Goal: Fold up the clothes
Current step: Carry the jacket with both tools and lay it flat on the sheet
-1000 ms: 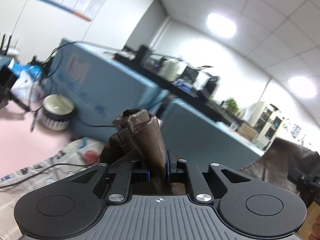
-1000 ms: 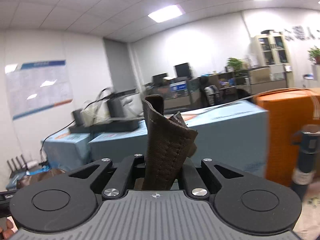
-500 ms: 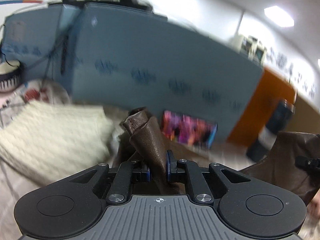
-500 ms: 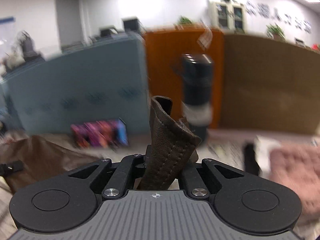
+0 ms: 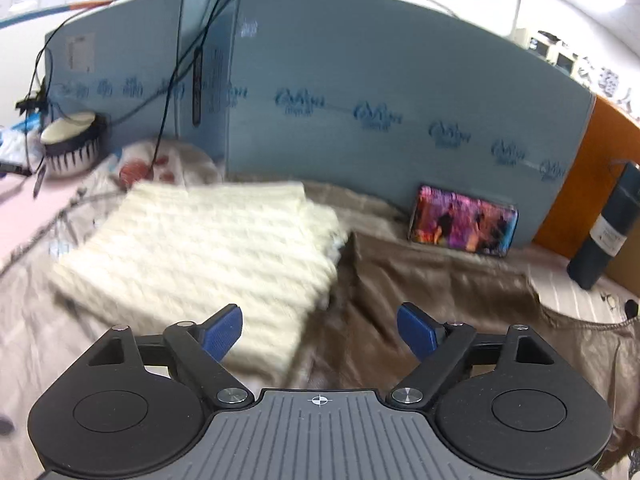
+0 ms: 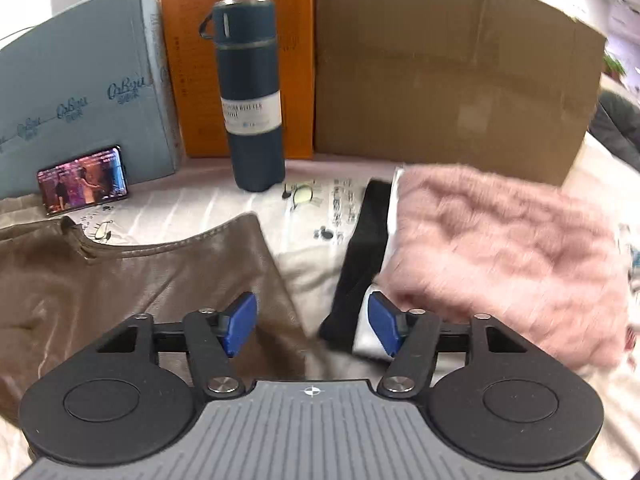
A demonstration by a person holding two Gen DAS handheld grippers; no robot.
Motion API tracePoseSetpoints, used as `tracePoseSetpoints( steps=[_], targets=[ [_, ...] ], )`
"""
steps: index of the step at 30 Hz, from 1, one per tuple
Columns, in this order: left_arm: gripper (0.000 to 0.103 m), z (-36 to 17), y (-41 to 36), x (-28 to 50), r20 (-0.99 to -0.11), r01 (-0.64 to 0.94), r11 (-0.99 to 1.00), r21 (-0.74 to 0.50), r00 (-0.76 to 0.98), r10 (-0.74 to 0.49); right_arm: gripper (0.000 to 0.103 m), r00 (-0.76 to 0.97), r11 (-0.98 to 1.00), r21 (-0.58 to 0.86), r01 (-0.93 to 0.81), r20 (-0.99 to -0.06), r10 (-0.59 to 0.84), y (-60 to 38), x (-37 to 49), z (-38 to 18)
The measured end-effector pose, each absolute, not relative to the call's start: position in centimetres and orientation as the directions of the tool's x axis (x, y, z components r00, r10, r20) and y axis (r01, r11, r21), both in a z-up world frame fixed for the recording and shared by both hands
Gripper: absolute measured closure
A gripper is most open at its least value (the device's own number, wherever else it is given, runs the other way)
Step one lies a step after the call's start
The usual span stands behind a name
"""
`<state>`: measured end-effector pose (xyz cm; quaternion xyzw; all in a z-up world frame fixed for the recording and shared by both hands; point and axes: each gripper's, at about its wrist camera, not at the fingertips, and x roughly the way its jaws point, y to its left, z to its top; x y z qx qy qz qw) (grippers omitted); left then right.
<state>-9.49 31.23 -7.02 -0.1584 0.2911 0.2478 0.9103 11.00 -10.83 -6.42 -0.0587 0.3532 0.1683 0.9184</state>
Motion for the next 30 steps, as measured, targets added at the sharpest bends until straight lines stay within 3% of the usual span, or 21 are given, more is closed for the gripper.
tracePoseSetpoints(
  steps=[3,6,8,12,15,19,25,26,28,29,30],
  targets=[
    [0.016,-5.6,33.3,-7.8,-0.607,-0.441,0.885,-0.146,0.746,0.272,0.035,0.654,0.894,0.019,-0.447,-0.675,0.341,-10.6,12.7,-5.2],
    [0.014,-4.8,34.9,-5.6,-0.628,-0.307,0.935,-0.177,0.767,0.133,0.021,0.554,0.828,0.08,-0.555,-0.707,0.44,-9.2,14.9,-4.8],
    [0.014,-5.5,34.9,-4.2,-0.651,-0.254,0.951,-0.175,0.755,0.082,0.021,0.482,0.777,0.12,-0.617,-0.723,0.494,-8.3,16.3,-4.5],
    [0.014,-7.4,33.9,-1.7,-0.697,-0.17,0.971,-0.168,0.717,0.005,0.021,0.439,0.758,0.083,-0.647,-0.772,0.46,-5.5,17.9,-6.5],
    [0.014,-8.5,33.4,0.2,-0.709,-0.155,0.978,-0.139,0.705,0.011,0.021,0.429,0.743,0.088,-0.664,-0.768,0.475,-5.0,18.1,-6.6],
    [0.015,-9.3,34.0,2.2,-0.715,-0.134,0.959,-0.249,0.694,-0.089,0.024,0.415,0.722,0.095,-0.685,-0.763,0.495,-4.4,18.2,-6.8],
    [0.016,-8.3,34.1,2.8,-0.613,-0.051,0.902,-0.429,0.75,-0.249,0.029,0.39,0.681,0.111,-0.724,-0.749,0.536,-3.7,18.3,-6.6],
    [0.017,-8.4,34.1,3.2,-0.609,-0.05,0.898,-0.437,0.752,-0.254,0.036,0.382,0.668,0.111,-0.736,-0.746,0.545,-3.6,18.2,-6.3],
    [0.026,-8.9,34.1,4.2,-0.617,-0.064,0.898,-0.434,0.748,-0.245,0.051,0.367,0.654,0.097,-0.75,-0.762,0.534,-3.3,18.4,-6.5],
    [0.05,-9.2,34.1,4.6,-0.629,-0.075,0.905,-0.419,0.742,-0.23,0.064,0.361,0.649,0.09,-0.755,-0.77,0.527,-3.2,18.5,-6.7],
    [0.079,-9.5,34.1,4.9,-0.643,-0.084,0.913,-0.4,0.736,-0.214,0.069,0.367,0.662,0.079,-0.745,-0.781,0.506,-3.2,18.8,-7.0]
  ],
)
